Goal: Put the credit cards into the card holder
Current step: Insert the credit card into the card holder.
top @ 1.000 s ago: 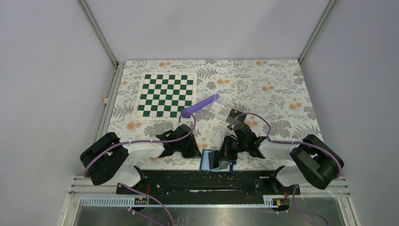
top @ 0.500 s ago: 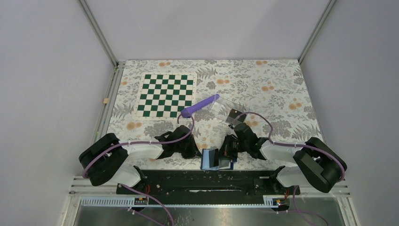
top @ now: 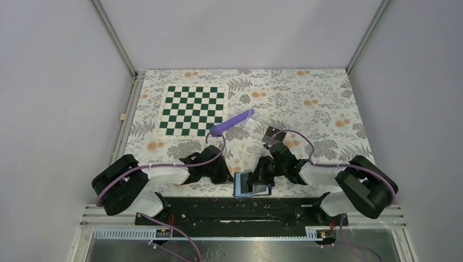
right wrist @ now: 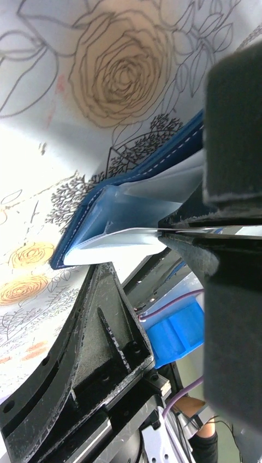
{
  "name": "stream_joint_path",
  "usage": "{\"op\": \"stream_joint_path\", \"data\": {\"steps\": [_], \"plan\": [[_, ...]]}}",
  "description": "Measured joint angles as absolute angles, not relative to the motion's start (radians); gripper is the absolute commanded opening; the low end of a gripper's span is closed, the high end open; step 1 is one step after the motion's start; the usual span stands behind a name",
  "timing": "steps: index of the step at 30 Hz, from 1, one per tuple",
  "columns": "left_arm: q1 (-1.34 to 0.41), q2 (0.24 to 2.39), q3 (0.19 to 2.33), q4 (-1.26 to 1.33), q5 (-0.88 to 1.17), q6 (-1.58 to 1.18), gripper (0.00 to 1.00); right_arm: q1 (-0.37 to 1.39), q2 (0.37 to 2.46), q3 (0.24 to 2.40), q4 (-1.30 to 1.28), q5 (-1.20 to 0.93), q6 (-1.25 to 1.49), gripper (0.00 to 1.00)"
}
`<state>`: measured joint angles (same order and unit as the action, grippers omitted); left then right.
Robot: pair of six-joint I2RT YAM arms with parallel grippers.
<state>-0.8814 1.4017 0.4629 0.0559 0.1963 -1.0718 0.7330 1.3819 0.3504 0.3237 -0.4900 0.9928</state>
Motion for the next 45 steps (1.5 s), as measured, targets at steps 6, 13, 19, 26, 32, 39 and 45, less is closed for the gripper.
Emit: {"op": "stream_joint_path", "data": {"steps": [6, 13, 19, 26, 32, 39, 45], "plan": [[-0.881, 1.402, 0.463, 0.056, 0.196, -1.074, 0.00, 0.762, 1.401, 0.421, 0.214, -0.467, 0.964, 0.25], [-0.881, 1.401, 0.463, 0.056, 0.196, -1.074, 0.00, 0.790, 1.379, 0.496, 0.006, -0.401, 0.897, 0.52], [-0.881, 1.402, 0.463, 0.055, 0.196, -1.074, 0.00, 0.805, 1.375, 0.532, -0.059, -0.382, 0.869, 0.56], [-0.881, 1.402, 0.465, 0.054, 0.196, -1.074, 0.00, 0.827, 1.423, 0.568, -0.078, -0.380, 0.857, 0.35], [-0.880, 1.402, 0.468, 0.046, 0.196, -1.073, 0.00, 0.840, 1.499, 0.611, -0.081, -0.404, 0.865, 0.23], [-0.880, 1.372, 0.469, -0.006, 0.170, -1.070, 0.00, 0.846, 1.517, 0.628, -0.078, -0.416, 0.867, 0.44], [-0.883, 1.294, 0.491, -0.173, 0.083, -1.026, 0.31, 0.855, 1.465, 0.637, -0.135, -0.375, 0.834, 0.64]]}}
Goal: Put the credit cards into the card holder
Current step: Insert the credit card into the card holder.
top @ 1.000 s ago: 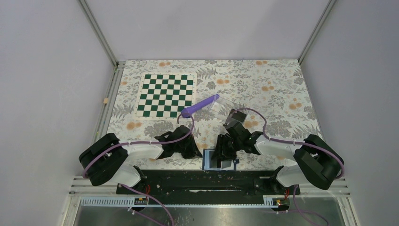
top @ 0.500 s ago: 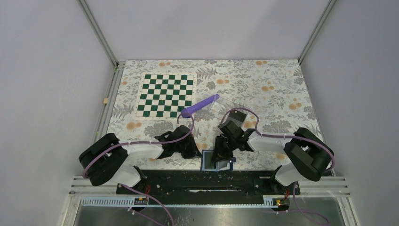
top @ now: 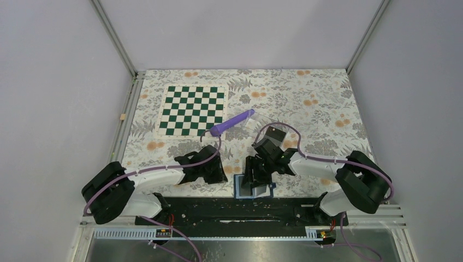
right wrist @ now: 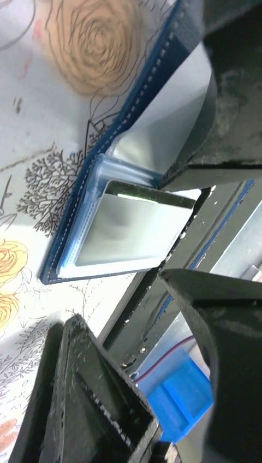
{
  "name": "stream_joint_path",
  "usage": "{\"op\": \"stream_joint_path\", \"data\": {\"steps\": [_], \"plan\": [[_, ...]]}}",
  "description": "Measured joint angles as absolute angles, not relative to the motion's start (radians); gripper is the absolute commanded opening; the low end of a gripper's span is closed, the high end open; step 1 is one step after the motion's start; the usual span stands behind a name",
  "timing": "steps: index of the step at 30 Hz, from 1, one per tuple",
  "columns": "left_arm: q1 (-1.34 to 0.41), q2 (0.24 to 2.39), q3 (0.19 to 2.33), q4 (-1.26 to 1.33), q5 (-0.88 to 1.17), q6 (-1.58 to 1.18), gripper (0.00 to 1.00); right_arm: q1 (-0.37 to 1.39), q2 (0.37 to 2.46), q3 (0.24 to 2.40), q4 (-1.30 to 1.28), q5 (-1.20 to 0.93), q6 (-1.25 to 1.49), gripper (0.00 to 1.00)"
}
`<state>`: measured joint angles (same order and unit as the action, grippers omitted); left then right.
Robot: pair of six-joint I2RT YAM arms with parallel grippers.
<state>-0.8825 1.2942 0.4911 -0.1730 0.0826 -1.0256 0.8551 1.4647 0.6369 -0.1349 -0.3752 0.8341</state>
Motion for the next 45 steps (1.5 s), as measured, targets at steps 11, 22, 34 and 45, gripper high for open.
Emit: {"op": "stream_joint_path", "data": {"steps": [11, 22, 34, 45], "plan": [[-0.883, 1.272, 0.561, -0.267, 0.073, -0.923, 0.49, 0.857, 1.352, 0.639, -0.311, -0.287, 0.752, 0.55], [-0.921, 1.379, 0.561, -0.025, 0.236, -0.965, 0.38, 0.858, 1.333, 0.642, -0.420, -0.218, 0.717, 0.02], [-0.946, 1.519, 0.572, 0.136, 0.307, -1.021, 0.36, 0.858, 1.429, 0.665, -0.459, -0.219, 0.718, 0.00], [-0.954, 1.504, 0.588, 0.084, 0.280, -1.010, 0.38, 0.858, 1.448, 0.682, -0.476, -0.222, 0.714, 0.00]]}}
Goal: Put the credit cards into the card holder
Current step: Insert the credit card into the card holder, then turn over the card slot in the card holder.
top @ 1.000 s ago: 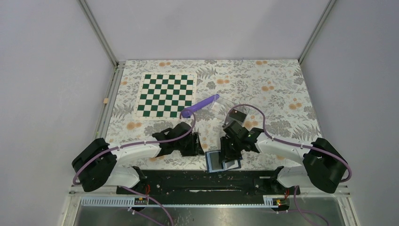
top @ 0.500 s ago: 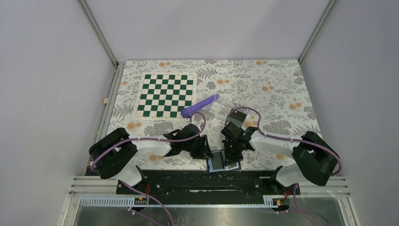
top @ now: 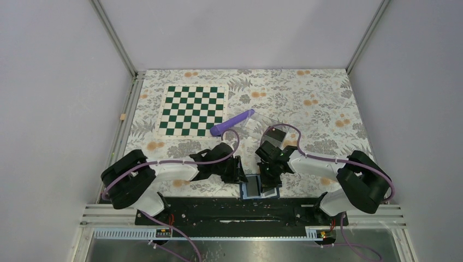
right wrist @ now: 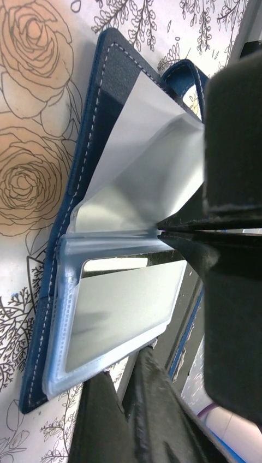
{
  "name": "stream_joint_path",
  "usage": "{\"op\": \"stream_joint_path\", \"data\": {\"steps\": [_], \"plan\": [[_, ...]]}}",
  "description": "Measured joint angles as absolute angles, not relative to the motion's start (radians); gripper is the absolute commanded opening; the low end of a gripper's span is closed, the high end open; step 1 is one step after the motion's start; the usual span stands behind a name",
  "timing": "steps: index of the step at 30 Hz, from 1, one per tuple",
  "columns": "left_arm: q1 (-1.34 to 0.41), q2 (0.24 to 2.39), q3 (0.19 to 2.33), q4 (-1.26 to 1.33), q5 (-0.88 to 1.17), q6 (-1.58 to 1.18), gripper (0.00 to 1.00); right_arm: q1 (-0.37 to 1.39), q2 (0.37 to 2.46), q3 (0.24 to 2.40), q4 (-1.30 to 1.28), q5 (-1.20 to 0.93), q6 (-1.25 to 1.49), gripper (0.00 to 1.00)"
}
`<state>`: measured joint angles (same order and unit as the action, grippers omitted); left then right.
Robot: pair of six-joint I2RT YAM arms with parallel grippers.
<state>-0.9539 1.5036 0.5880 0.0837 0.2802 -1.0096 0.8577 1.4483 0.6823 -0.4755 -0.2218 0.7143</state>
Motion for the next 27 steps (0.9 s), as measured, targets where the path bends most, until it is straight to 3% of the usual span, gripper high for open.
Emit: {"op": "stream_joint_path", "data": {"steps": [10, 22, 27], "plan": [[-1.000, 1.406, 0.657, -0.008, 0.212, -0.987, 0.29, 0.858, 1.458, 0.687, -0.470, -0.233, 0.714, 0.00], [-1.008, 1.483, 0.659, -0.041, 0.199, -0.988, 0.36, 0.858, 1.458, 0.687, -0.470, -0.234, 0.712, 0.00], [-1.008, 1.520, 0.660, -0.050, 0.200, -0.987, 0.30, 0.858, 1.458, 0.687, -0.470, -0.237, 0.711, 0.00]]}}
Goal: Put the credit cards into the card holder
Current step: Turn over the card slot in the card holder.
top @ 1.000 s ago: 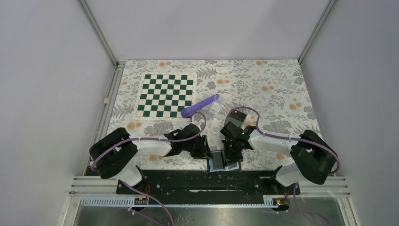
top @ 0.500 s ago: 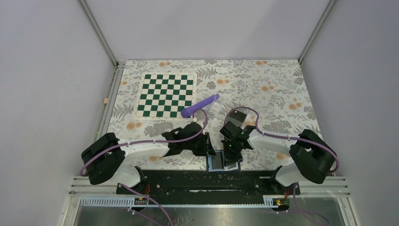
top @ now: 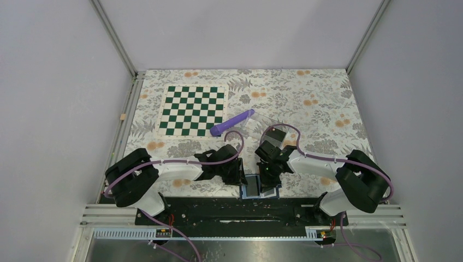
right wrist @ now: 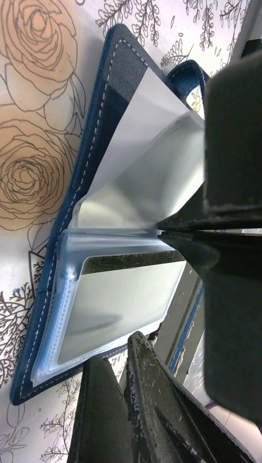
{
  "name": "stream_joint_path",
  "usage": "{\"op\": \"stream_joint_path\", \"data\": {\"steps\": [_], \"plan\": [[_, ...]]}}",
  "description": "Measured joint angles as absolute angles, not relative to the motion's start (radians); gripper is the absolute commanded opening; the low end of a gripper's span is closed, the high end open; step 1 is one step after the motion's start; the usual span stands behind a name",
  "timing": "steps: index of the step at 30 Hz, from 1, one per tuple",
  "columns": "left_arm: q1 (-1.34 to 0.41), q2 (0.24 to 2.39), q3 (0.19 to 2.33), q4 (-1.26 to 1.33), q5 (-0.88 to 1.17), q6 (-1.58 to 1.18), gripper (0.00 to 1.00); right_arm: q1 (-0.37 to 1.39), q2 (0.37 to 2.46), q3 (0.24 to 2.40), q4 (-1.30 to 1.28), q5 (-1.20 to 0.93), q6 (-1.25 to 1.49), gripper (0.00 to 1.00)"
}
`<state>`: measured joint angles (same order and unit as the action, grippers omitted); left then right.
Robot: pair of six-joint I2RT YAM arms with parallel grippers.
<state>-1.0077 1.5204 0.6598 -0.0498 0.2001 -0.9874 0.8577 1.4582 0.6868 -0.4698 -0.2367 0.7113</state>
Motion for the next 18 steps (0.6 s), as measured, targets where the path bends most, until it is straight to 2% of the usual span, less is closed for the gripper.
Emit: {"op": "stream_joint_path", "data": {"steps": [4, 7, 13, 16, 18], "plan": [[-1.008, 1.522, 0.661, -0.051, 0.200, -0.986, 0.22, 0.858, 1.460, 0.688, -0.471, -0.238, 0.711, 0.00], [-1.008, 1.522, 0.661, -0.051, 0.200, -0.983, 0.21, 0.857, 1.461, 0.689, -0.471, -0.238, 0.710, 0.00], [-1.013, 1.522, 0.685, -0.085, 0.187, -0.971, 0.37, 0.857, 1.470, 0.691, -0.464, -0.253, 0.707, 0.00], [-1.027, 1.521, 0.722, -0.133, 0.157, -0.960, 0.37, 0.857, 1.471, 0.691, -0.463, -0.256, 0.707, 0.00], [-1.035, 1.519, 0.736, -0.151, 0.141, -0.955, 0.33, 0.857, 1.471, 0.691, -0.463, -0.256, 0.707, 0.00]]}}
